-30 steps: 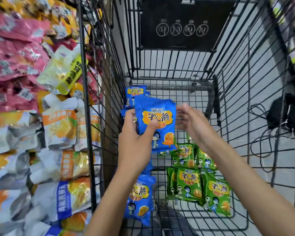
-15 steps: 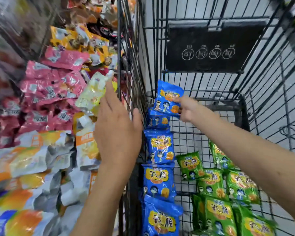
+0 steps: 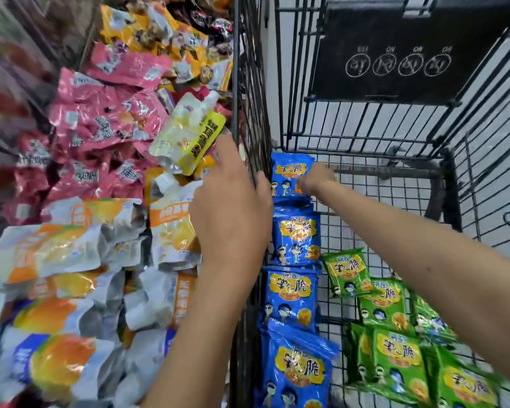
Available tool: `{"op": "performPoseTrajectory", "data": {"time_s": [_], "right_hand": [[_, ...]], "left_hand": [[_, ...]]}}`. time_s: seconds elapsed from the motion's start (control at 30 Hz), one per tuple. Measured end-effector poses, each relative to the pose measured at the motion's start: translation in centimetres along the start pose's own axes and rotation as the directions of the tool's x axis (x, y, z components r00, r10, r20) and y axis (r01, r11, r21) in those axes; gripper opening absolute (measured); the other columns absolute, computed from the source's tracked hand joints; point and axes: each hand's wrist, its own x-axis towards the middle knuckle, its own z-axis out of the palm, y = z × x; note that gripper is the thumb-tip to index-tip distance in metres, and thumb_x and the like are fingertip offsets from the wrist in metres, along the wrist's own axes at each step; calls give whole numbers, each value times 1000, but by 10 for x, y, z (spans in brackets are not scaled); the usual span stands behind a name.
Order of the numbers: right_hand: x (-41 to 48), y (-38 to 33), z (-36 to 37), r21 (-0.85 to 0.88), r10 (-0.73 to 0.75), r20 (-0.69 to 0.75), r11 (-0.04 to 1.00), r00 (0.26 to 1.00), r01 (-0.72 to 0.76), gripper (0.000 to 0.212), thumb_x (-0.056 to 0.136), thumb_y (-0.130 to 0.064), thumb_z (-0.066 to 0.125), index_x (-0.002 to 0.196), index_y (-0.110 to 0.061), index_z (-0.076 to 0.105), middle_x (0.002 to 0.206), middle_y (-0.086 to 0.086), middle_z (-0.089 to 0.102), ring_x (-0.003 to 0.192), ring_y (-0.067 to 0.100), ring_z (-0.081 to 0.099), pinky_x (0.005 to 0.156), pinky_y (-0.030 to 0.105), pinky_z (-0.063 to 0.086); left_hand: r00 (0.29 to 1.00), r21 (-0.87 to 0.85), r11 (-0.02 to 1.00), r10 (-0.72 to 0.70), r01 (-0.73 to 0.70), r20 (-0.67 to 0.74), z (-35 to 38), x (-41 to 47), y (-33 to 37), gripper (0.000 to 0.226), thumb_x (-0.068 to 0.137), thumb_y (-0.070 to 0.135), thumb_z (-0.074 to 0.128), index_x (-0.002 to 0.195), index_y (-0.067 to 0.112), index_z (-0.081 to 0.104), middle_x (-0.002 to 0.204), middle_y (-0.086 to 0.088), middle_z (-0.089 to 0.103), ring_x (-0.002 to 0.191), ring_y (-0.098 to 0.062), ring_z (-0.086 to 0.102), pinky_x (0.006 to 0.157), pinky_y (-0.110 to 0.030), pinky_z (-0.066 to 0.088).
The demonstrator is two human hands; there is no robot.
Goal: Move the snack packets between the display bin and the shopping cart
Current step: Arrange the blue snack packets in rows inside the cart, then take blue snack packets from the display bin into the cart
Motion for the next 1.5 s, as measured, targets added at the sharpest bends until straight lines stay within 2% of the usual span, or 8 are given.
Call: {"op": "performPoseTrajectory", "data": {"time_s": [0.2,0.37,0.53,0.73,0.87,1.1,1.27,1.5], "right_hand": [[-16,4,-21,-132,-94,38,986,995,98,10,91,-18,48,90,-9,51,99,14,54,84,26,48,54,27,35],[-99,12,-50,144,-174,-29,974,984,176,38,91,-23,52,125,-7,51,120,15,59,112,32,54,88,34,43],[-239,43,-75,263,-259,-65,927,964,267,38,93,-20,53,130,-11,50,129,6,56,95,16,59,81,25,48],[-396,94,-81,373,-331,-89,863,939,340,34,89,-4,56,122,-10,56,106,-13,56,90,0,54,74,1,39],[-458,137,-75,476,-395,134,830,909,291,31,90,3,52,117,-13,55,105,-2,59,80,3,57,69,3,42],[-465,209,-98,252,-399,492,916,774,312,28,92,-1,52,118,-7,56,93,1,61,86,12,58,80,16,43],[-460,240,-113,90,-404,596,892,693,443,29,91,-3,54,120,-8,55,96,2,60,88,15,56,85,33,44],[-499,219,-74,5,-385,870,633,309,774,30,93,-11,52,123,-8,55,96,1,62,72,2,55,72,13,42]], "left_hand": [[1000,21,1000,18,-18,3,3,2,-2,44,89,29,56,123,6,40,67,0,48,52,-23,32,43,-28,14],[984,-167,986,14,17,180,-13,-17,-5,59,90,29,54,141,12,30,104,-11,65,91,-33,59,67,-34,38],[943,-248,967,20,66,333,-70,-94,-24,56,93,25,56,142,11,35,142,-9,44,130,-25,41,104,-33,30],[939,-245,957,-69,158,335,-143,-222,-52,44,88,24,60,128,8,53,124,-9,60,113,-24,55,92,-25,35],[906,-344,877,-198,334,374,-168,-299,-60,30,86,24,59,115,16,58,111,-2,64,101,-21,61,89,-31,46],[702,-258,691,-494,675,513,-156,-383,-48,30,89,8,62,118,0,59,114,-17,64,90,-17,58,74,-6,39],[565,-434,385,-698,814,440,-168,-439,-7,29,90,5,59,119,1,57,107,-17,63,94,-19,57,81,-21,38],[184,-594,-4,-949,805,256,-192,-574,45,29,92,1,54,120,-6,55,116,-26,59,95,-18,51,66,-4,38]]}}
